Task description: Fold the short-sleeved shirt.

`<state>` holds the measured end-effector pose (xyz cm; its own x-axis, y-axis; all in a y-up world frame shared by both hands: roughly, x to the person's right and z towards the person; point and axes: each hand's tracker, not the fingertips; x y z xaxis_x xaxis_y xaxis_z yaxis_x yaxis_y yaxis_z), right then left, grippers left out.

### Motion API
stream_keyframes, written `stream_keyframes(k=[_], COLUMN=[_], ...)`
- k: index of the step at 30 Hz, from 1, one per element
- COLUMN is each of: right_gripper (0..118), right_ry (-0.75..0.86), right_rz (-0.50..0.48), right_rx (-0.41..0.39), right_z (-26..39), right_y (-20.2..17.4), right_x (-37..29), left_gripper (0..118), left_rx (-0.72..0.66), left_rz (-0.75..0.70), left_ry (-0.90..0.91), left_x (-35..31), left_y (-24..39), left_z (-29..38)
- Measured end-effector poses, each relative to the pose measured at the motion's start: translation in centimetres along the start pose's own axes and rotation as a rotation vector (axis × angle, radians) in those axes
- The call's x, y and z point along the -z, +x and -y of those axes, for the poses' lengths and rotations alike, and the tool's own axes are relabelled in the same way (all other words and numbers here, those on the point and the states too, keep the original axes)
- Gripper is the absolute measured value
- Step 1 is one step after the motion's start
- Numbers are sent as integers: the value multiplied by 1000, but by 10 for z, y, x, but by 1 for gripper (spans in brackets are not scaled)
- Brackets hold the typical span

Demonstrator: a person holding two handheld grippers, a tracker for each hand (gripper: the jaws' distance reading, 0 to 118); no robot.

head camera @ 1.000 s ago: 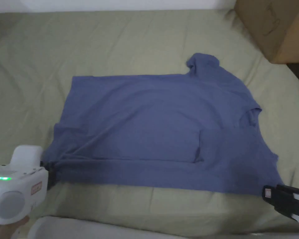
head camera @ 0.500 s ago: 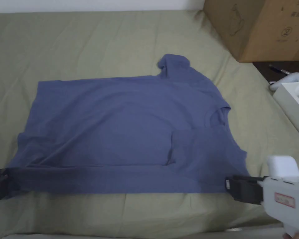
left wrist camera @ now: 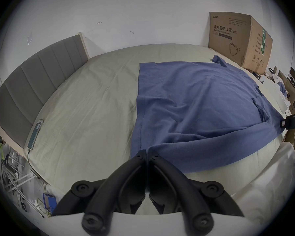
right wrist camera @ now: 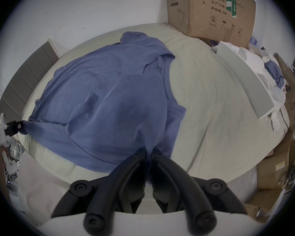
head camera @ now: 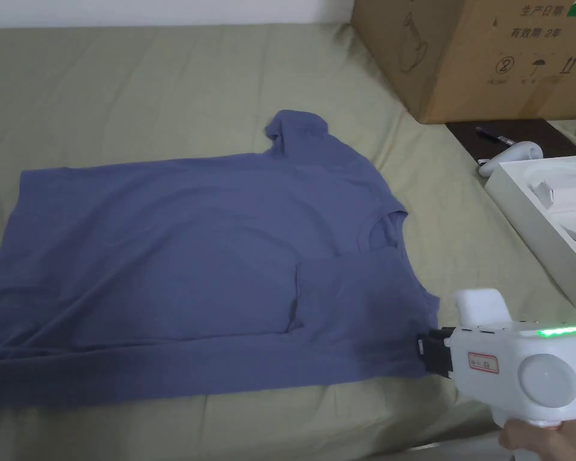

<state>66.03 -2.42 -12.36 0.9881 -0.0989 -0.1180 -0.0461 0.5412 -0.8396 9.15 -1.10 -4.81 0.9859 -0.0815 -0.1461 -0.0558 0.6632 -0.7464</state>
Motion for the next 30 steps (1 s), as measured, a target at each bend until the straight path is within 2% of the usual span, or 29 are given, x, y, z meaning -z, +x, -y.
stream_keyframes(k=[7,11,16,19,21,22,23,24,25,26,27,30], right_gripper=[7,7,7,7,7,12,37,63,85,93,91,91], right_ry=[113,136,61,29,15,12,10,18,22,22,41,125], right_rz=[-25,-27,-44,-23,-4,6,28,64,69,60,55,56], right_rx=[-34,-50,86,104,104,78,56,29,11,12,3,-15], right_z=[-54,-115,-170,-180,-179,-176,-174,-170,-167,-165,-161,-149], right_y=[-3,-3,5,5,1,-1,-3,-4,-3,-2,-2,-5], right_x=[-33,-14,53,92,103,105,105,104,101,94,85,52], left_gripper=[1,1,1,1,7,14,32,56,84,112,118,117], left_rx=[22,-22,-49,-48,-40,-38,-40,-48,-57,-68,-70,-73], left_rz=[-4,4,15,12,3,-1,-3,-5,5,10,13,24], left_ry=[16,27,-37,-109,-140,-138,-146,-145,-136,-122,-108,-65], left_x=[9,31,85,128,141,144,144,143,141,135,126,86], left_y=[-9,-15,-8,-6,-5,-5,-5,-6,-12,-15,-16,-20], left_z=[-35,-79,-125,-137,-137,-137,-137,-137,-133,-132,-131,-122])
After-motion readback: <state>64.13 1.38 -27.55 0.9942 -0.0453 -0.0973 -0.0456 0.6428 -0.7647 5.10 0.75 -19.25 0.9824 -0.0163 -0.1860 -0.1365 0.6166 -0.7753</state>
